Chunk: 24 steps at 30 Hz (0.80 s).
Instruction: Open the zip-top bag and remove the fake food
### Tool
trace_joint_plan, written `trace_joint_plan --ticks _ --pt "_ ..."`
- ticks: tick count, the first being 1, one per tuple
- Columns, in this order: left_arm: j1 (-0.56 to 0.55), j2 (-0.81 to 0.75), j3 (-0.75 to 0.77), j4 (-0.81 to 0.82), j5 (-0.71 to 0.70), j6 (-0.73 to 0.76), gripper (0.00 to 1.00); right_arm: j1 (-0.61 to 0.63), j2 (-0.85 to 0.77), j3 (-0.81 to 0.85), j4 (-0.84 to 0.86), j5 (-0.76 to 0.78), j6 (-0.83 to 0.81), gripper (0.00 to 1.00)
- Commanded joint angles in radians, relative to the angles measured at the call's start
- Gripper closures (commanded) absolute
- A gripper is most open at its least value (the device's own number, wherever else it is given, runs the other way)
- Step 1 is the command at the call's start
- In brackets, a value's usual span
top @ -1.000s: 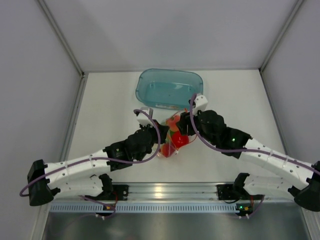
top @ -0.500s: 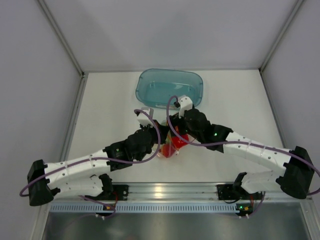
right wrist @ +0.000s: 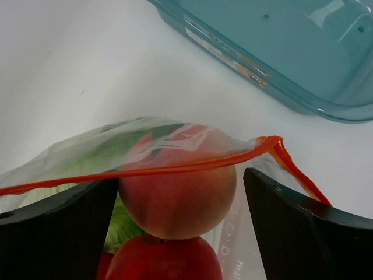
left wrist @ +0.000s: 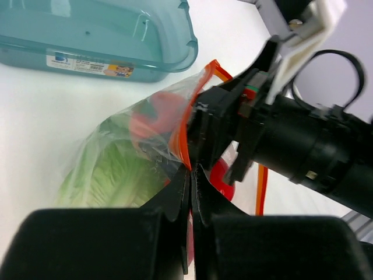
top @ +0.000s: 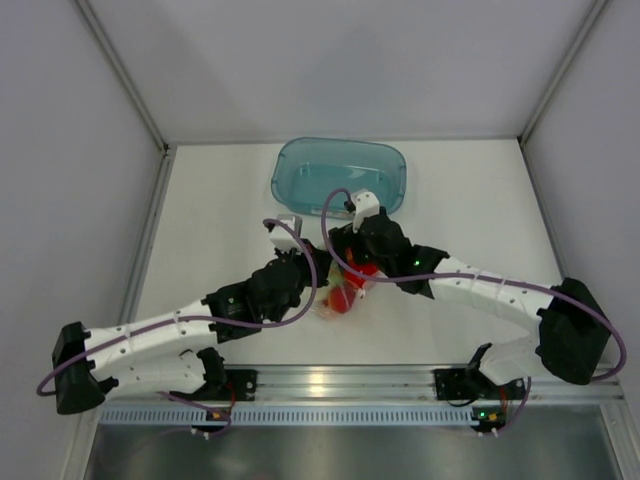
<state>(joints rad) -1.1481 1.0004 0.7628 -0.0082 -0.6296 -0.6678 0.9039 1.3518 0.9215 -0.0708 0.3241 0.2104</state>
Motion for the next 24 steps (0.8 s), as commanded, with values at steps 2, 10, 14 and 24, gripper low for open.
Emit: trace_joint_plan --ticks 2,10,14,24 --pt "-0.010 -0.032 -0.005 0.070 0.015 -0.004 1.00 -0.028 0.044 -0.010 0.103 -0.071 0.007 0.13" --pt "-0.009 -0.026 -0.017 0.053 -0.053 -0.007 1.00 -0.040 0.011 -0.012 0.103 -0.155 0.017 0.54" --pt "-0.009 -0.014 -0.011 0.037 -0.106 -0.010 1.00 -0.040 -0.072 -0.026 0.088 -0.191 0.035 0.54" --pt "0.004 0.035 0.036 -0.053 -0.199 -0.041 1.00 -0.034 -0.258 0.000 -0.056 -0.261 0.060 0.54"
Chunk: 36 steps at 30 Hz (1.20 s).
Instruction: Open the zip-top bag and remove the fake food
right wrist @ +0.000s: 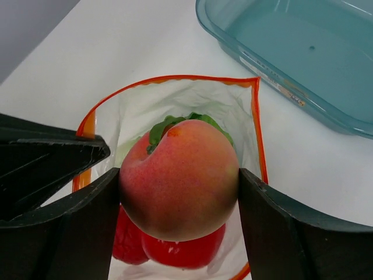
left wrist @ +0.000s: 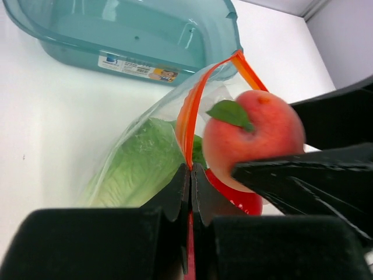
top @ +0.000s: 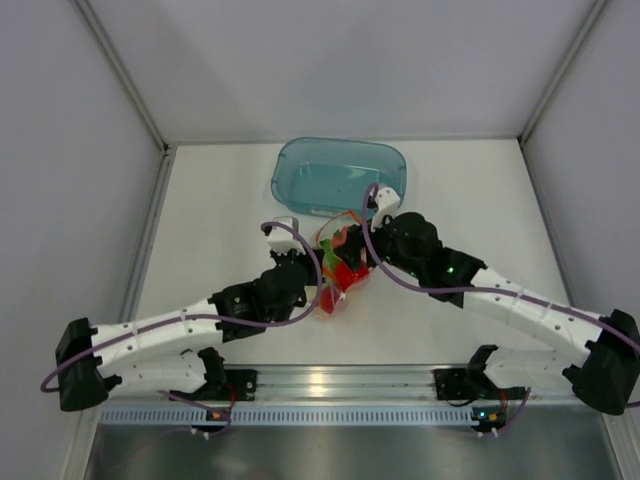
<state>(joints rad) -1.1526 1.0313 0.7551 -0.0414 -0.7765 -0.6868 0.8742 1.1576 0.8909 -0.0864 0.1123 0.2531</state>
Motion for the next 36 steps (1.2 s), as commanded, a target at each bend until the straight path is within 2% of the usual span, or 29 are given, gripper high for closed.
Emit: trace_joint_plan --ticks 1,5,8,9,11,12,15,18,22,25,27,29,30,32,36 --pt "0.010 0.007 0.043 -0.020 -0.056 -0.023 1.00 -0.004 -0.079 0.033 -0.044 -0.049 0.017 0.54" --pt "0.019 0.003 0.033 -0.044 -0.070 -0.042 1.00 -0.012 -0.137 0.065 -0.065 0.009 0.011 0.54" --pt "0.034 -0.008 0.021 -0.074 -0.073 -0.060 1.00 -0.073 -0.133 0.137 -0.085 0.007 0.011 0.55" --pt "0.040 -0.011 0.018 -0.078 -0.070 -0.068 1.00 -0.139 -0.124 0.157 -0.090 -0.032 0.015 0.55" --pt "0.062 -0.034 0.003 -0.080 -0.044 -0.074 1.00 -0.220 -0.063 0.227 -0.099 -0.062 0.023 0.55" --pt "0.070 -0.042 -0.003 -0.081 -0.038 -0.076 1.00 -0.300 -0.029 0.253 -0.114 -0.069 0.015 0.55" --pt "0.076 -0.071 -0.008 -0.080 -0.018 -0.062 1.00 -0.412 0.178 0.388 -0.122 -0.071 -0.008 0.55" --pt "0.076 -0.074 0.012 -0.087 0.011 -0.040 1.00 -0.463 0.301 0.471 -0.113 -0.068 -0.044 0.53" --pt "0.077 -0.071 0.030 -0.089 0.037 -0.022 1.00 -0.512 0.546 0.653 -0.121 -0.071 -0.058 0.51" --pt "0.077 -0.065 0.049 -0.089 0.057 0.000 1.00 -0.521 0.695 0.764 -0.133 -0.068 -0.084 0.44" --pt "0.077 -0.063 0.059 -0.089 0.083 0.016 1.00 -0.521 0.766 0.812 -0.150 -0.065 -0.095 0.34" --pt "0.077 -0.069 0.061 -0.087 0.097 0.023 1.00 -0.523 0.787 0.826 -0.153 -0.071 -0.107 0.30" --pt "0.077 -0.071 0.061 -0.087 0.101 0.020 1.00 -0.524 0.795 0.842 -0.164 -0.069 -0.109 0.24" --pt "0.077 -0.066 0.066 -0.087 0.102 0.026 1.00 -0.523 0.789 0.853 -0.180 -0.071 -0.113 0.01" --pt "0.077 -0.048 0.084 -0.087 0.109 0.032 1.00 -0.523 0.707 0.853 -0.217 -0.080 -0.126 0.01"
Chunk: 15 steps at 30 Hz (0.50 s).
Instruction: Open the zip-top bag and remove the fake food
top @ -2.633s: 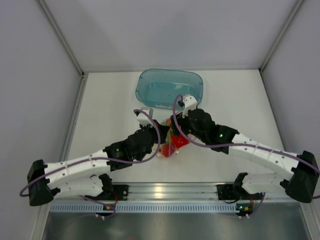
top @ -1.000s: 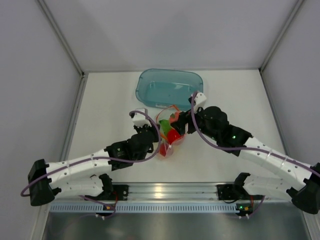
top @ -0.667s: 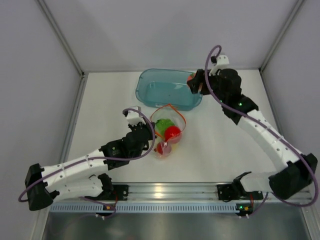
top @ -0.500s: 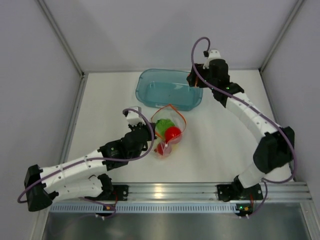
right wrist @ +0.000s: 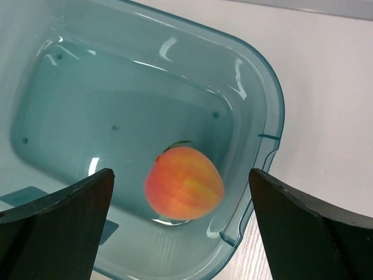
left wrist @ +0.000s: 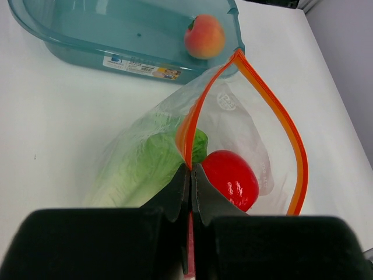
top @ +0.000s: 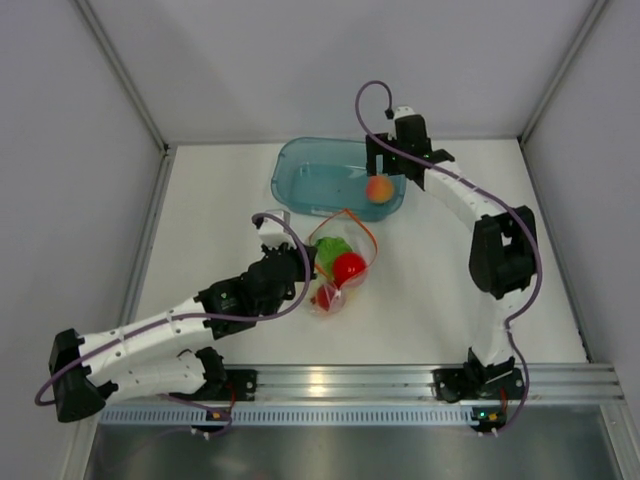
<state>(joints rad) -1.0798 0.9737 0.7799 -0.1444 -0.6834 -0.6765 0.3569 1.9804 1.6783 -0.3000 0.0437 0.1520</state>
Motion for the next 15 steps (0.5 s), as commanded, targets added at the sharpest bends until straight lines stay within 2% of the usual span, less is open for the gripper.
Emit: trace_joint_plan --ticks 1,3,4,5,8,9,11,14,15 --pt "0.004 0.011 0.059 0.016 0.021 0.020 1.00 -0.004 -0.139 0.061 -0.019 -0.013 -0.022 0.01" --pt "0.004 0.017 0.065 0.016 0.022 0.014 1.00 0.002 -0.234 0.014 -0.063 -0.034 -0.002 0.04" --pt "0.004 0.019 0.068 0.016 0.019 0.014 1.00 0.007 -0.271 -0.006 -0.083 -0.039 0.007 0.08" --pt "0.004 0.019 0.070 0.017 0.016 0.011 1.00 0.013 -0.313 -0.031 -0.103 -0.057 0.017 0.17" --pt "0.004 0.019 0.079 0.016 0.008 0.009 1.00 0.056 -0.503 -0.182 -0.140 -0.139 0.055 0.26" --pt "0.004 0.019 0.081 0.017 0.007 0.009 1.00 0.094 -0.593 -0.249 -0.152 -0.148 0.066 0.27" --pt "0.004 0.022 0.085 0.016 0.005 0.005 1.00 0.146 -0.670 -0.305 -0.194 -0.169 0.069 0.30" --pt "0.004 0.031 0.096 0.017 0.011 -0.012 1.00 0.301 -0.781 -0.391 -0.225 -0.111 0.093 0.33" --pt "0.004 0.033 0.096 0.019 0.016 -0.018 1.00 0.394 -0.807 -0.423 -0.232 -0.052 0.115 0.34"
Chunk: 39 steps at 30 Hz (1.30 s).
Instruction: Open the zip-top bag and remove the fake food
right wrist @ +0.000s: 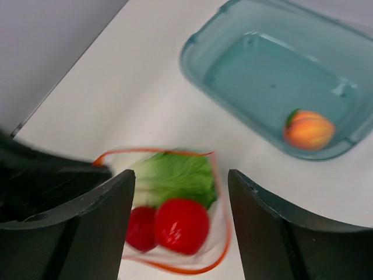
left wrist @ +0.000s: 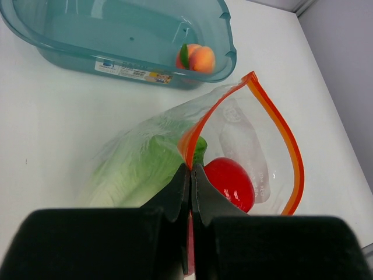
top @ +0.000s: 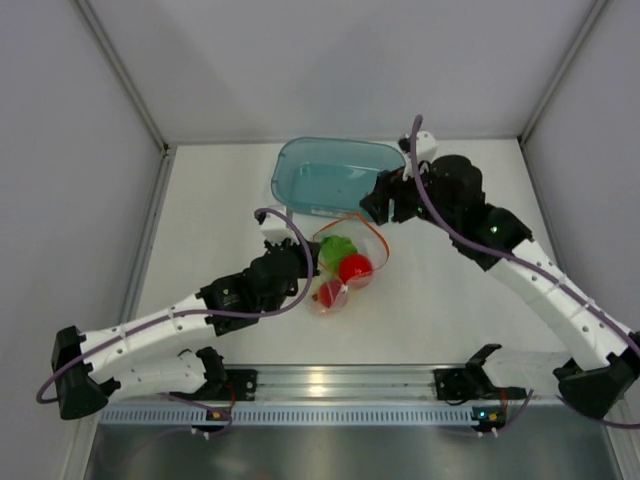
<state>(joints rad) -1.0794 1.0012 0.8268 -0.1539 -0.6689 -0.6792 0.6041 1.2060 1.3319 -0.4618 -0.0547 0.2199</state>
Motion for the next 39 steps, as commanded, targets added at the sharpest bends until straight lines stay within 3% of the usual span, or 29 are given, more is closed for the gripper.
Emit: trace_joint_plan --ticks 1,4,9,21,31,36,39 --pt "0.004 0.007 0.054 0.028 0.003 -0.022 1.00 0.190 -0.037 -0.082 -0.087 0.102 0.059 0.35" --pt "0.004 0.014 0.055 0.037 0.026 -0.040 1.00 0.356 -0.037 -0.132 -0.097 0.289 0.120 0.37" --pt "0.004 0.007 0.044 0.057 0.058 -0.079 1.00 0.462 -0.005 -0.186 -0.101 0.435 0.203 0.40" --pt "0.001 0.019 -0.012 0.136 0.106 -0.121 1.00 0.451 0.075 -0.307 -0.040 0.533 0.272 0.20" --pt "-0.011 0.014 -0.048 0.143 0.081 -0.151 1.00 0.411 0.090 -0.447 0.080 0.392 0.334 0.05" --pt "-0.030 0.022 -0.055 0.143 0.049 -0.160 1.00 0.413 0.078 -0.494 0.094 0.365 0.352 0.06" --pt "-0.040 0.036 -0.057 0.171 0.031 -0.163 1.00 0.413 0.043 -0.520 0.114 0.357 0.357 0.24"
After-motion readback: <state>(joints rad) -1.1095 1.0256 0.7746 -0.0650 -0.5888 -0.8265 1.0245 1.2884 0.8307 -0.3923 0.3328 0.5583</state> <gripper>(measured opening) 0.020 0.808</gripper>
